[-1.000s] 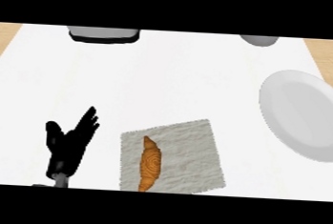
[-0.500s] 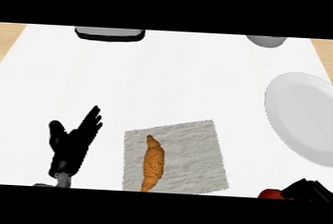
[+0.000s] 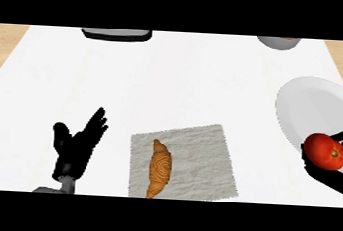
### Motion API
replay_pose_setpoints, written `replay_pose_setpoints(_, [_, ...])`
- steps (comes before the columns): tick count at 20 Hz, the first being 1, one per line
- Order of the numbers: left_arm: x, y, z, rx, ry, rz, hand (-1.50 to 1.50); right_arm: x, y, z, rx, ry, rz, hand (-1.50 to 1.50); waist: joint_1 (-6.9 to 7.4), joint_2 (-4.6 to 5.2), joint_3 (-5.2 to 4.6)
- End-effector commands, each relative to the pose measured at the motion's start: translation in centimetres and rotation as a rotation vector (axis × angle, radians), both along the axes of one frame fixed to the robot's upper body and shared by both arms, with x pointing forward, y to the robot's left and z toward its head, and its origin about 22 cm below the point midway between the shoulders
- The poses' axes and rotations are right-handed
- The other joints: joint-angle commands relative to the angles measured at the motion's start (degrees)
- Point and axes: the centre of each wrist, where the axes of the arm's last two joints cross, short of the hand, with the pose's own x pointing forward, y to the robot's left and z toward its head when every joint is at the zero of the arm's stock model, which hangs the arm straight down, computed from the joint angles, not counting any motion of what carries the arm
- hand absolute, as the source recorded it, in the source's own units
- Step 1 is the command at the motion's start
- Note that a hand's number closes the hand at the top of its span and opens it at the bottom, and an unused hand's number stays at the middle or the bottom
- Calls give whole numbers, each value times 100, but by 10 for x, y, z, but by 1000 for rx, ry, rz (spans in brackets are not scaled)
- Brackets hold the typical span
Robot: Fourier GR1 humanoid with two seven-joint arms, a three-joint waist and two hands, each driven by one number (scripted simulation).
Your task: Pick the tomato from the placemat and place it in the plate
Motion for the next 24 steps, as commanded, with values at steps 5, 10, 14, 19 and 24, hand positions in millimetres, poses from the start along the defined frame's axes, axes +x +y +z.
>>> replay_pose_setpoints(5, [1, 6, -5, 4, 8, -13, 0, 65, -89, -5, 57, -44, -15, 150, 103, 32, -16])
replay_pose_setpoints(10, [10, -6, 7, 10, -25, -20, 0, 87, -131, -19, 67, -51, -10, 150, 153, 36, -17])
replay_pose_setpoints(14, [2, -18, 5, -2, -35, -63, 0, 79, -151, -34, -81, 281, -114, -150, 418, 103, -22])
replay_pose_setpoints(19, [8, -19, 10, -1, -19, -71, 0, 95, -144, -49, -14, 379, 76, -150, 352, 101, -3])
replay_pose_setpoints(24, [7, -11, 0, -8, -15, -38, 0, 112, -129, -58, 98, 253, 189, -150, 286, 106, -1])
